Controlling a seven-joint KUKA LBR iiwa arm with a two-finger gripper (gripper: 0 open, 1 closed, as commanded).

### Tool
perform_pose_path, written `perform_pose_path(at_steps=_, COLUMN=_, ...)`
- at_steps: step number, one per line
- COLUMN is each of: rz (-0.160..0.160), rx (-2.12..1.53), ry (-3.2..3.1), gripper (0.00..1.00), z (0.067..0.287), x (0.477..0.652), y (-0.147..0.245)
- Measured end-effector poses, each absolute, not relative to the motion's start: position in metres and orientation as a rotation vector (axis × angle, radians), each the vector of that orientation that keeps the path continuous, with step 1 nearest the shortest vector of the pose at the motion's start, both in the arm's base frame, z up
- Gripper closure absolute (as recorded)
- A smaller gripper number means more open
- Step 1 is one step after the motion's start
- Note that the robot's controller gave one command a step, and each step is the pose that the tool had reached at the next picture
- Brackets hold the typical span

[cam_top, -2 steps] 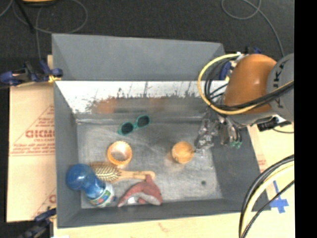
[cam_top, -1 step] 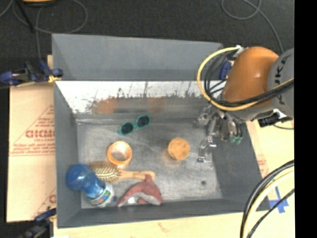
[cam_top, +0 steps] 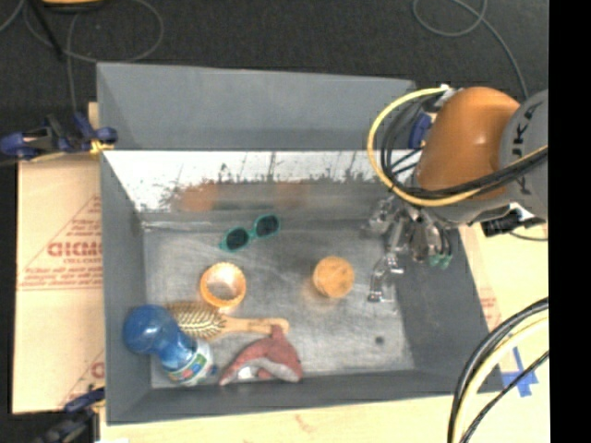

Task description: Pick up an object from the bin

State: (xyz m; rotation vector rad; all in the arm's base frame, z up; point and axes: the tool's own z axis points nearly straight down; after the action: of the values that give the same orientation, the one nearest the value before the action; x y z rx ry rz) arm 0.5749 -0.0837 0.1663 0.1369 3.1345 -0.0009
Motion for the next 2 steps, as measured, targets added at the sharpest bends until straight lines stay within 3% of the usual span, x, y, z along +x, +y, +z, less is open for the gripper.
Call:
perform_pose_path(at_steps=1, rz=-0.003, rx=0.118, ry=3.128, gripper=0.00, z=0.113, x=0.593, y=-0.045)
perform_pose_path(at_steps=2, rz=0.001, rx=0.165, ry=3.129, gripper=1.00, z=0.073, x=0.572, y=-0.041)
